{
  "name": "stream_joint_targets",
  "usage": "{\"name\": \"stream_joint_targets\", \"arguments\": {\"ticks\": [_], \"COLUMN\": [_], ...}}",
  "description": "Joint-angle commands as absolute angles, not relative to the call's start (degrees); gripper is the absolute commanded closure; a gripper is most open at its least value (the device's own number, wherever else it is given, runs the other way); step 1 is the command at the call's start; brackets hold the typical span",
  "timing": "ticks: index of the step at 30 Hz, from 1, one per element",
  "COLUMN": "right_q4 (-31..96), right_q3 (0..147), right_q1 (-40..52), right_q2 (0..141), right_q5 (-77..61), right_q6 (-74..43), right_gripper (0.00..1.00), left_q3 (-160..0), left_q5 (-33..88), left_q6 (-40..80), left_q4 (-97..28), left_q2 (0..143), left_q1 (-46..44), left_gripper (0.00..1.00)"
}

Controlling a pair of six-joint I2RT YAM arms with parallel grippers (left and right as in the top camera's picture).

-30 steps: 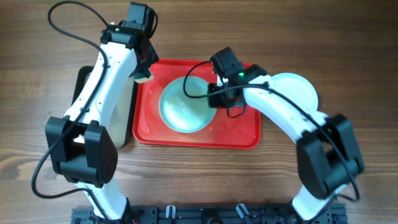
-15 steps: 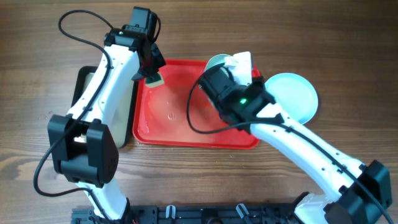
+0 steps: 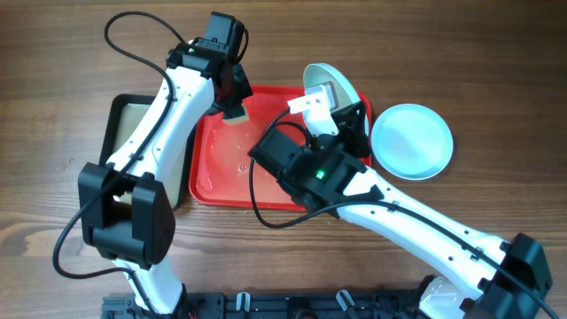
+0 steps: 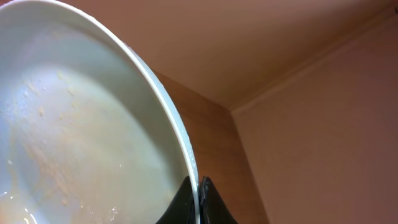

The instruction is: Clean dirty plates on tray and stack at the side

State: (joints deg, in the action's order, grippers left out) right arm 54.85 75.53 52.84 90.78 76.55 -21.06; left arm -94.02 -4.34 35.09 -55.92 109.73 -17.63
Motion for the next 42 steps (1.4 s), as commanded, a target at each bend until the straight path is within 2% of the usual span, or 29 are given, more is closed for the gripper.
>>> {"name": "stream_joint_targets", "arguments": {"ticks": [1,29,31,35,40,42], "right_q4": [54.89,54.87,54.85,54.63,53.71,52.99], "right_q3": [75.7,75.7,75.7,75.68,75.68,75.68], "right_q1": [53.19,53.19,52.97,47.05,35.81,28.56], "right_q2": [89.76,89.76,89.76,89.78,89.58,88.92], "right_q5": [79.18,78.39,70.7,37.71,19.25,10.57], "right_q6": [-20.75,-21.08,-21.45,-26.28,-19.92,-16.38], "right_gripper": [0.96,0.96,0.96,0.96,0.96,0.96], "left_q3": [-93.62,-93.62,-93.62,-93.62,-93.62,-93.62], "left_q5": [-3.68,-3.66,-3.66,-3.66,-3.68,-3.66], "left_q6": [35.88,35.86,35.88,35.86,35.86,35.86], "left_q4": [-55.7,-55.75,-55.75,-55.75,-55.75,-55.77], "left_q2": [110.69,110.69,110.69,110.69,110.69,110.69], "left_q1": [-17.47,-17.47,-17.47,-17.47,-17.47,-17.47], "left_gripper": [0.96,0.96,0.96,0.96,0.96,0.96]}}
